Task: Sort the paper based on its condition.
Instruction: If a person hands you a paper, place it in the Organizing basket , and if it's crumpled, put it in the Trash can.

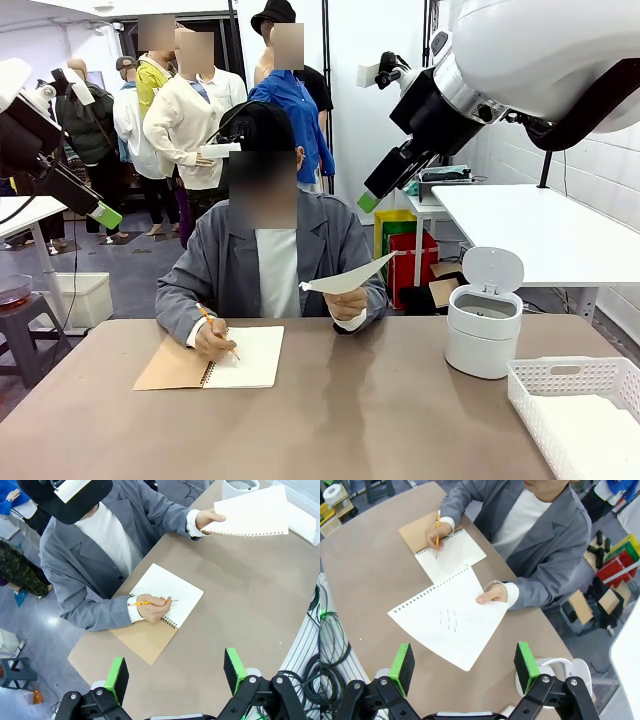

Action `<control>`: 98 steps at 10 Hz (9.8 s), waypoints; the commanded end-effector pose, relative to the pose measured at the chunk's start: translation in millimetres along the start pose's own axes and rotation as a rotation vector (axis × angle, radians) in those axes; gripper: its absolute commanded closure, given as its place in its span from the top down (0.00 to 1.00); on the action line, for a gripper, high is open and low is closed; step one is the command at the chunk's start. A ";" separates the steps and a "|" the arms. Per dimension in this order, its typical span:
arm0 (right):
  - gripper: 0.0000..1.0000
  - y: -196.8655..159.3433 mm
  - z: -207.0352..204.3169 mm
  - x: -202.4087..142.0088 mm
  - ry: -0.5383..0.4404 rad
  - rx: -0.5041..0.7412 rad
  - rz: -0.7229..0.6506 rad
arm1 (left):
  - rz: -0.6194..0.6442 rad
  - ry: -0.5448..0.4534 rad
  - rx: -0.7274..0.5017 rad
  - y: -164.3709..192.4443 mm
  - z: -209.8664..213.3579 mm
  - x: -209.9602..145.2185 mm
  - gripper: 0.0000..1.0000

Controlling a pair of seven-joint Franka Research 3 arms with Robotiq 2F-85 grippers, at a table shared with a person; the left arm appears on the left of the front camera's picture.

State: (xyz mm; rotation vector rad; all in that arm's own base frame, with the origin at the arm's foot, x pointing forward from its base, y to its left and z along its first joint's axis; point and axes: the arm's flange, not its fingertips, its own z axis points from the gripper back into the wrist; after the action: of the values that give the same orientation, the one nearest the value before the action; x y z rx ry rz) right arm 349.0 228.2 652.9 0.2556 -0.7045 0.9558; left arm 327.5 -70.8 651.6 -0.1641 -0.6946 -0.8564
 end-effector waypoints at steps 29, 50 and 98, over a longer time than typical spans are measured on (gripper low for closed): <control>1.00 -199.1 -128.3 -38.6 0.537 0.600 -1.204 | 0.001 -0.005 -0.001 -0.5 1.5 -0.2 1.00; 0.31 -171.4 -227.0 -67.1 0.681 0.804 -1.423 | 0.001 -0.005 -0.001 -0.5 1.5 -0.2 1.00; 0.00 -119.4 -20.2 -329.4 0.268 0.014 -0.904 | 0.001 -0.005 -0.001 -0.5 1.5 -0.2 1.00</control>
State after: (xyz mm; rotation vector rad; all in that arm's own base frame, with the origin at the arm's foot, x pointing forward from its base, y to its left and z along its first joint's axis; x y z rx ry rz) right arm 354.1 -51.7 456.7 0.4189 -0.3058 0.1361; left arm 326.5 -71.2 652.7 -0.1634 -0.6970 -0.8579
